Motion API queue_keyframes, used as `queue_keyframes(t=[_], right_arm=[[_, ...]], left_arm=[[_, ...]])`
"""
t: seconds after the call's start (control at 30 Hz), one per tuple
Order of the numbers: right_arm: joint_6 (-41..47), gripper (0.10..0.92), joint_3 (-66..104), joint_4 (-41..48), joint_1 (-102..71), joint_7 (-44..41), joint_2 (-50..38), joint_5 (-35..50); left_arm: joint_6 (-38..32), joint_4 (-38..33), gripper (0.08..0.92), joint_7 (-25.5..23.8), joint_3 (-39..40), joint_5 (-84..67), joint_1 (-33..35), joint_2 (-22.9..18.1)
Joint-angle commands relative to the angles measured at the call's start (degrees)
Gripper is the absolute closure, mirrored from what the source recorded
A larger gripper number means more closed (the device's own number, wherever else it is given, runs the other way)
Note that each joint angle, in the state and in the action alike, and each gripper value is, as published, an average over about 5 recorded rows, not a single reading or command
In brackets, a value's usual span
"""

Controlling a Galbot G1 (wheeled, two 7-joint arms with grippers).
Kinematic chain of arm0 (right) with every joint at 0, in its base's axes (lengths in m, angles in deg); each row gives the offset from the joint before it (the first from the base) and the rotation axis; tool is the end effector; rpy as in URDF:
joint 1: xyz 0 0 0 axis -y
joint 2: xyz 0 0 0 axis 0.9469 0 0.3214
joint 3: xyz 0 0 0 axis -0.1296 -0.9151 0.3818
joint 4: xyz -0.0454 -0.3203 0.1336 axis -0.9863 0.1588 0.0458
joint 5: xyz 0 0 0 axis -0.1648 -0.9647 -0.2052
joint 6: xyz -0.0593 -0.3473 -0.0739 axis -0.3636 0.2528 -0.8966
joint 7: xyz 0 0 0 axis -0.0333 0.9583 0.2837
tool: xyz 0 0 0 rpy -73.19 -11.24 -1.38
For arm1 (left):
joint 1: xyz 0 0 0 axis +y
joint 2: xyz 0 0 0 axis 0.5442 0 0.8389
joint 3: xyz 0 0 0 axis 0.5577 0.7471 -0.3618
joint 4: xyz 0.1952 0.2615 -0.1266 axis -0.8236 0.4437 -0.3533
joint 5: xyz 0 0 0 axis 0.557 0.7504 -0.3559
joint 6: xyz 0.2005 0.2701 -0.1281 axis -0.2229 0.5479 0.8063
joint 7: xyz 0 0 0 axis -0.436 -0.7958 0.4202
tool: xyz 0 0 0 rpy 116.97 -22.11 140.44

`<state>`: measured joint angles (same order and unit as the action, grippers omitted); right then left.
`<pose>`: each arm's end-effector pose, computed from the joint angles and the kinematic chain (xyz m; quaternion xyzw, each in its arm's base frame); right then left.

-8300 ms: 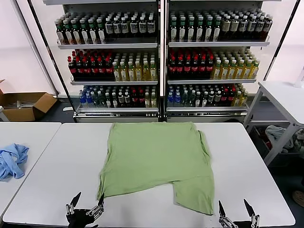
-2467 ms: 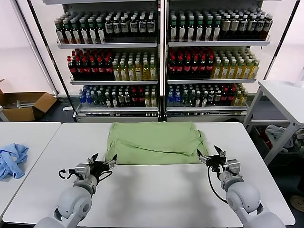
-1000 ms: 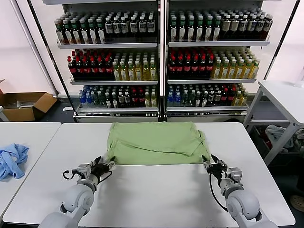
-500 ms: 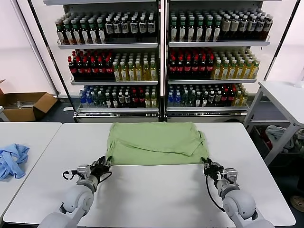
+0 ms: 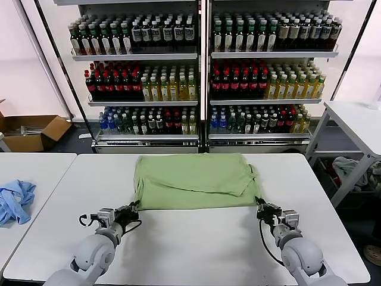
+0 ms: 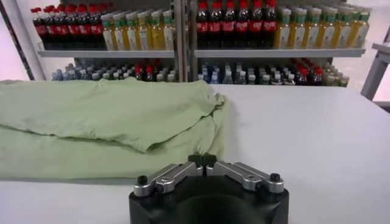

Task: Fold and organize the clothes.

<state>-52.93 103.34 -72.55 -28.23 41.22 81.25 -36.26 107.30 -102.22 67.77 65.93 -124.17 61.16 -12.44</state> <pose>0.2955 -0.0823 -0.2913 0.0772 -0.9731 0.0219 0.2158 0.3132 0.0721 -0.3062 -0.0651 -0.9618 -0.0012 0.2660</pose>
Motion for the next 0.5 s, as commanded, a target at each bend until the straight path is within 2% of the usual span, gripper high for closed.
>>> queue_keyframes(t=[0.03, 0.2, 0.5], right_arm=[[2.9, 0.919, 2.3, -12.0, -8.8, 0.1, -6.9, 2.4], [4.6, 0.919, 6.4, -19.8, -18.8, -0.1, -10.7, 3.5], [1.8, 0.919, 13.6, -29.5, -41.4, -0.4, -10.7, -2.0]], left_arm=[[-0.8, -11.9, 0.908, 4.2, -3.7, -0.7, 8.8, 7.4], [-1.2, -18.0, 0.908, 9.3, -5.4, -0.2, 17.1, 10.0], [-3.6, -28.1, 0.908, 20.4, -7.3, 3.0, 32.5, 9.7]])
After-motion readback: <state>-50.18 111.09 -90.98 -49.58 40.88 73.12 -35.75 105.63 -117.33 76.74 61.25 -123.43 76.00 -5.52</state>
